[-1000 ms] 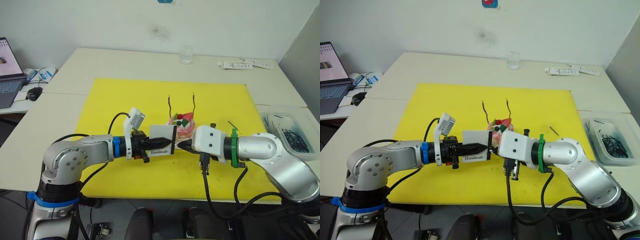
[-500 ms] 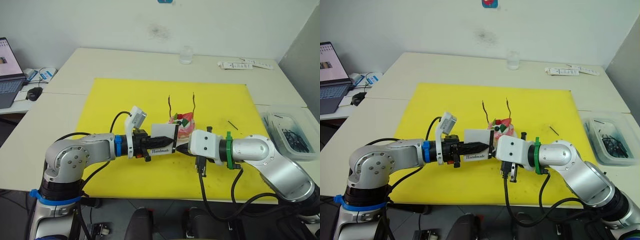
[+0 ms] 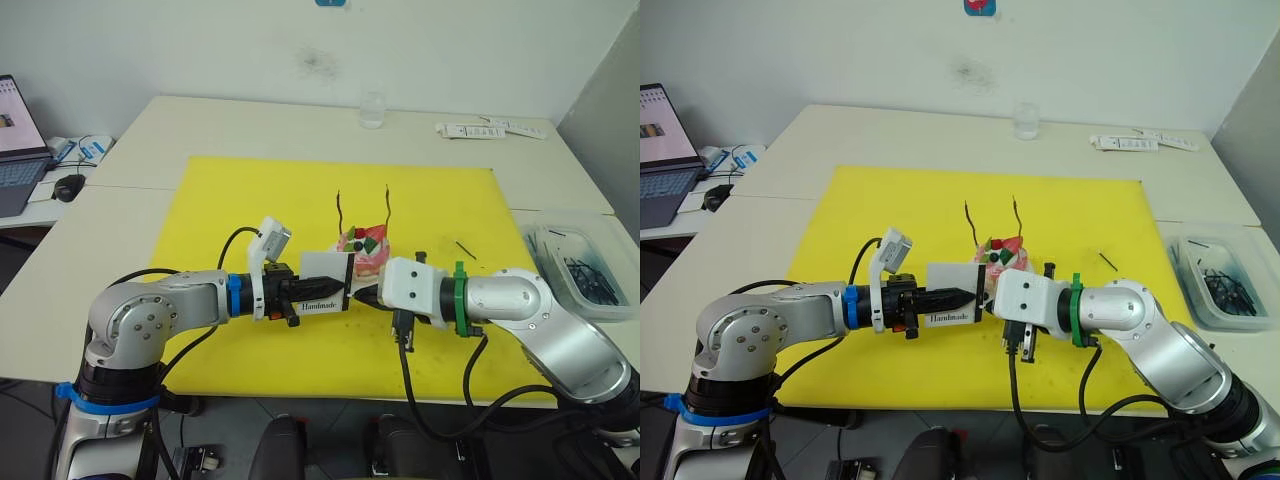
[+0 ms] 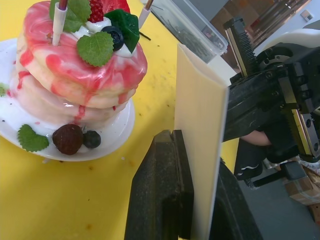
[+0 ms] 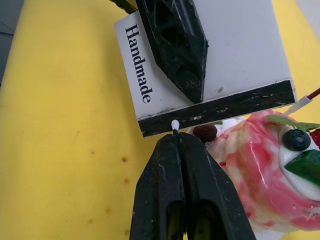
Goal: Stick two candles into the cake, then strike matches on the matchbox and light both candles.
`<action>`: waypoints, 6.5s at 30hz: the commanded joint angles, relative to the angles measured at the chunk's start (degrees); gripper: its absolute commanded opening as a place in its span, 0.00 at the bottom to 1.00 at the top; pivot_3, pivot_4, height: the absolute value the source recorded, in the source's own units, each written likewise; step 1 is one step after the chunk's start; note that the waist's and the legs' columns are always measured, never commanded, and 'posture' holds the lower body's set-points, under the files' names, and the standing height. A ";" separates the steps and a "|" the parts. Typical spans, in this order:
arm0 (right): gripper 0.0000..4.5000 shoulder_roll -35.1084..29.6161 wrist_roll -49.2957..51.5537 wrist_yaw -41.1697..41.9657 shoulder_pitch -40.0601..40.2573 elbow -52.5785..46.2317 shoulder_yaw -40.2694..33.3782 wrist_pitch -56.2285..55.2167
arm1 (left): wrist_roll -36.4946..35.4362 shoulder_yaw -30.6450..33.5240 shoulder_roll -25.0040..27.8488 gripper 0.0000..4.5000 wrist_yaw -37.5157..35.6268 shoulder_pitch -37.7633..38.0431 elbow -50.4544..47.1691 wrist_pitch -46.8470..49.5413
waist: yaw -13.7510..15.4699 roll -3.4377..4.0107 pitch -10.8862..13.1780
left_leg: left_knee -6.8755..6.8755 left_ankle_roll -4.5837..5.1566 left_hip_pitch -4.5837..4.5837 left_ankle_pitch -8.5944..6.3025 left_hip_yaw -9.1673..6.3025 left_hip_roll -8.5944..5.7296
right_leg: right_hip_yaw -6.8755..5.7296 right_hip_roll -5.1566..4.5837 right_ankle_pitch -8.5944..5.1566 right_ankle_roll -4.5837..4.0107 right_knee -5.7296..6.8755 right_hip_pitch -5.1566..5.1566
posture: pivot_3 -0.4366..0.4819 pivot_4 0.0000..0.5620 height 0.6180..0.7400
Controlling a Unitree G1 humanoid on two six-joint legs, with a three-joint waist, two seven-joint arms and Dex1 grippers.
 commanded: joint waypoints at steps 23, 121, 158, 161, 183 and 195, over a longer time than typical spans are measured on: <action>0.00 2.02 -6.90 1.78 -1.61 4.24 4.92 -6.38 | -5.38 1.44 -6.37 0.00 3.73 -2.77 -1.70 2.43 | -0.01 0.00 0.00 | 0.00 0.00 0.00 0.00 0.00 -0.01 | 0.00 0.01 0.00 0.00 0.00 0.00 | 0.48 0.27 0.54; 0.00 10.95 -7.46 -9.59 -15.41 6.50 -6.42 0.41 | -4.40 5.84 9.42 0.00 -8.51 11.08 2.43 -2.22 | -0.08 0.03 0.05 | -0.11 -0.28 -0.04 0.13 -0.02 0.10 | -0.04 -0.06 -0.01 -0.24 0.08 -0.18 | 0.48 0.27 0.54; 0.00 11.26 -7.01 -9.84 -14.87 5.46 -6.37 1.57 | -4.81 5.47 9.27 0.00 -9.08 10.18 2.58 -1.91 | -0.08 0.03 0.05 | -0.12 -0.28 -0.04 0.13 -0.02 0.10 | -0.04 -0.06 -0.01 -0.24 0.07 -0.19 | 0.48 0.27 0.54; 0.00 11.08 -6.78 -9.83 -14.50 5.06 -6.58 1.82 | -5.09 5.61 9.29 0.00 -8.99 9.87 2.62 -1.67 | -0.08 0.03 0.05 | -0.12 -0.28 -0.04 0.13 -0.03 0.10 | -0.05 -0.06 -0.01 -0.24 0.07 -0.19 | 0.48 0.27 0.54; 0.00 1.84 1.59 -10.15 20.99 -4.02 -51.63 16.52 | -11.59 2.78 5.23 0.00 -6.75 7.10 -1.59 2.42 | 0.06 0.02 0.05 | -0.14 -0.27 -0.05 0.13 -0.05 0.06 | -0.04 -0.14 -0.02 -0.18 -0.02 -0.12 | 0.48 0.27 0.54; 0.00 0.09 -3.88 -22.81 15.91 28.28 -55.76 5.58 | -16.92 1.51 0.50 0.00 0.89 7.63 -4.65 1.20 | -0.18 0.11 0.04 | -0.11 -0.26 -0.02 0.13 0.04 -0.05 | 0.06 0.10 0.02 -0.13 0.00 -0.09 | 0.48 0.27 0.54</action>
